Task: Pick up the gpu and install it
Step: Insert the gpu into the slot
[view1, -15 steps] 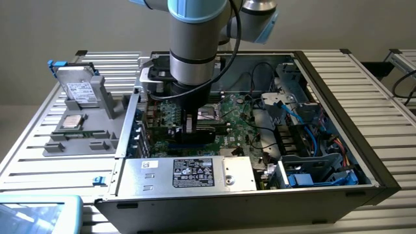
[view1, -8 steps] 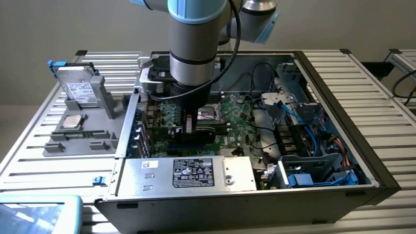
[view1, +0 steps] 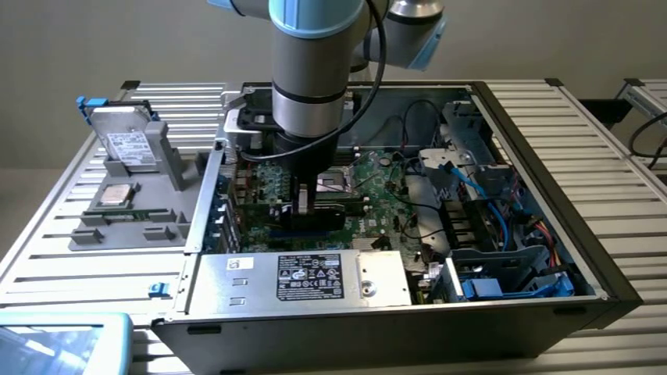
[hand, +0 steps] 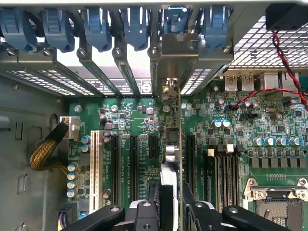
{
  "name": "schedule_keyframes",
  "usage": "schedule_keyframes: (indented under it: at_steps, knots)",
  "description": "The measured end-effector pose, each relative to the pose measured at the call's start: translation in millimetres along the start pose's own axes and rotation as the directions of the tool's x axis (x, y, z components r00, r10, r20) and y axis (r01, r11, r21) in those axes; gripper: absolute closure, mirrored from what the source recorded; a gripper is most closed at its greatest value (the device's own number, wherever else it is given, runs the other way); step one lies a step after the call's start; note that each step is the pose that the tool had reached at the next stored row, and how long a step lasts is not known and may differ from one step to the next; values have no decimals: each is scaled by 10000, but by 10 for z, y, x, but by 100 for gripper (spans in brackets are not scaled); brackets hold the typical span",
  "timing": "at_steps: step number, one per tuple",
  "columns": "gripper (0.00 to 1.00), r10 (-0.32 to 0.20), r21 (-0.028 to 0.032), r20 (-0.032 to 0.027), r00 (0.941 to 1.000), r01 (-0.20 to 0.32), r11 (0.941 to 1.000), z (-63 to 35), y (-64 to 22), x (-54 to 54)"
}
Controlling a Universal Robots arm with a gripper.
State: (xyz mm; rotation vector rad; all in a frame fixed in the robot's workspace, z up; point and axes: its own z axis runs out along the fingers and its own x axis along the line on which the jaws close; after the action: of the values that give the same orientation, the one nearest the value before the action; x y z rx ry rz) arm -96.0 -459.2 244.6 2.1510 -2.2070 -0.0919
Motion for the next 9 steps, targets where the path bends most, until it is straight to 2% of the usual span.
schedule_keyframes:
  at_steps: [4, 8, 9]
  knots:
    - [71, 0, 8, 2, 10000, 0, 10000, 1, 1, -2]
    - [71, 0, 116, 5, 10000, 0, 9999, 2, 15, -9]
    - [71, 0, 122, 5, 10000, 0, 9999, 2, 17, -9]
